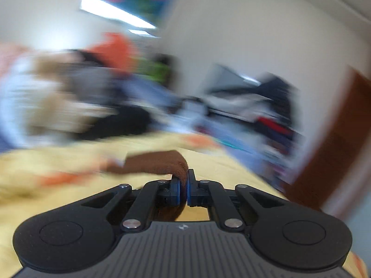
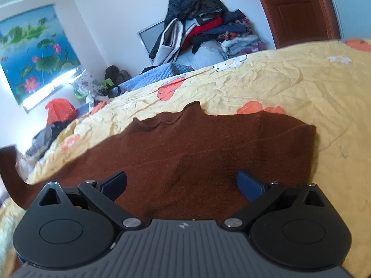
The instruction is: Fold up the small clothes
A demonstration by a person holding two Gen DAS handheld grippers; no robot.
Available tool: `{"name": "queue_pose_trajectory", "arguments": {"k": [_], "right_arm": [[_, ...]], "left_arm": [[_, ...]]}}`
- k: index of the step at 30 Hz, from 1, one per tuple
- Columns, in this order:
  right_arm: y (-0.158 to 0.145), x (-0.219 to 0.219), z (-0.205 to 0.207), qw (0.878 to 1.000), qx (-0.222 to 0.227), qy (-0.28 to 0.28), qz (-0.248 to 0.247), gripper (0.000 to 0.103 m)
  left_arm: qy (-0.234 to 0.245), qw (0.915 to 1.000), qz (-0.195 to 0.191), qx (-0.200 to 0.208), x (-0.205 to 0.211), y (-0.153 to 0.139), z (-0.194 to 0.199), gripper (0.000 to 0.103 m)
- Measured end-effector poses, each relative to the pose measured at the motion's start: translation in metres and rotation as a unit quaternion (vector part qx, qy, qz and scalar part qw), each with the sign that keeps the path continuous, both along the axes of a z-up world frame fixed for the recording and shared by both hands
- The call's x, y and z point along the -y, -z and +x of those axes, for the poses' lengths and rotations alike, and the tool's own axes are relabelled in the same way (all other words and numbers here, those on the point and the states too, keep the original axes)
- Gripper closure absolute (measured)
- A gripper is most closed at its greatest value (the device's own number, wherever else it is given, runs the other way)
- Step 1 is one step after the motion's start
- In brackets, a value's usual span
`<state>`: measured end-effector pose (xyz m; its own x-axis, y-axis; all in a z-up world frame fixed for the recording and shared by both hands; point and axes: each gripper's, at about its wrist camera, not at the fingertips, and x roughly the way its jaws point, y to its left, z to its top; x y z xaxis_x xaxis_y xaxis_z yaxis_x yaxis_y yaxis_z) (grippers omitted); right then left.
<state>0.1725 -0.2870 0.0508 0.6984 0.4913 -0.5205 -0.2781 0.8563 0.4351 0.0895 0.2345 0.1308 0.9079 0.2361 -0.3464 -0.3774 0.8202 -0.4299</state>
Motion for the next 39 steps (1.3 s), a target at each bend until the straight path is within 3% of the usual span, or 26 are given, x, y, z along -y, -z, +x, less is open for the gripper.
{"name": "queue_pose_trajectory", "arguments": {"k": [2,3,4,5,6,7,8,9,12,15,18,21,24,26,27,28,29,32,37,39], "right_arm": [[-0.007,0.013,0.005,0.996,-0.041,0.029,0.07,0.002],[-0.01,0.021,0.007,0.99,-0.06,0.043,0.118,0.001],[-0.013,0.031,0.007,0.982,-0.071,0.052,0.167,0.0],[-0.015,0.038,0.007,0.975,-0.073,0.056,0.202,0.0],[-0.018,0.044,0.006,0.971,-0.074,0.059,0.221,0.0],[-0.02,0.048,0.006,0.969,-0.08,0.06,0.227,0.0],[-0.021,0.051,0.006,0.968,-0.09,0.058,0.225,0.0],[-0.02,0.054,0.005,0.969,-0.101,0.056,0.219,0.0],[-0.013,0.06,0.002,0.968,-0.131,0.046,0.211,0.0],[-0.005,0.055,0.003,0.968,-0.156,0.031,0.194,0.0],[-0.008,0.045,0.004,0.974,-0.153,0.028,0.162,0.001],[-0.014,0.04,0.013,0.975,-0.161,0.052,0.144,0.002],[-0.011,0.036,0.026,0.973,-0.175,0.059,0.135,0.002],[-0.012,0.028,0.032,0.977,-0.174,0.057,0.112,0.008],[-0.013,0.024,0.035,0.978,-0.174,0.053,0.099,0.022],[-0.013,0.02,0.038,0.98,-0.177,0.046,0.084,0.058],[-0.012,0.017,0.041,0.978,-0.19,0.041,0.07,0.082],[-0.015,0.017,0.039,0.981,-0.183,0.031,0.064,0.086],[-0.072,0.053,0.015,0.987,-0.085,0.024,0.135,0.086],[-0.076,0.085,0.012,0.985,-0.075,0.054,0.145,0.086]], "left_arm": [[0.112,0.9936,-0.003,0.015,0.075,-0.004,0.015,0.098],[0.185,0.9825,-0.012,0.017,0.113,-0.002,0.02,0.096],[0.266,0.9637,-0.024,0.015,0.148,0.004,0.025,0.093],[0.342,0.9392,-0.031,0.002,0.18,0.012,0.03,0.081],[0.395,0.9181,-0.028,-0.016,0.206,0.021,0.031,0.062],[0.425,0.9043,-0.015,-0.035,0.225,0.03,0.029,0.046],[0.431,0.9009,0.005,-0.052,0.238,0.039,0.025,0.017],[0.416,0.9069,0.031,-0.061,0.245,0.048,0.017,0.007],[0.374,0.9222,0.077,-0.06,0.235,0.067,-0.007,0.007],[0.33,0.9396,0.049,-0.075,0.197,0.079,-0.022,0.007],[0.267,0.9588,0.027,-0.093,0.163,0.09,-0.03,0.007],[0.215,0.9711,-0.009,-0.104,0.129,0.096,-0.037,0.007],[0.193,0.975,-0.038,-0.104,0.106,0.099,-0.045,0.007],[0.188,0.976,-0.035,-0.104,0.101,0.1,-0.045,0.007],[0.189,0.9761,-0.033,-0.102,0.101,0.099,-0.044,0.007],[0.191,0.9762,-0.031,-0.098,0.101,0.098,-0.045,0.007],[0.191,0.9765,-0.029,-0.095,0.1,0.097,-0.045,0.007],[0.192,0.9775,-0.016,-0.084,0.102,0.091,-0.048,0.007],[0.182,0.9816,0.014,-0.057,0.088,0.074,-0.053,0.007],[0.17,0.9837,0.006,-0.058,0.075,0.073,-0.049,0.007]]}}
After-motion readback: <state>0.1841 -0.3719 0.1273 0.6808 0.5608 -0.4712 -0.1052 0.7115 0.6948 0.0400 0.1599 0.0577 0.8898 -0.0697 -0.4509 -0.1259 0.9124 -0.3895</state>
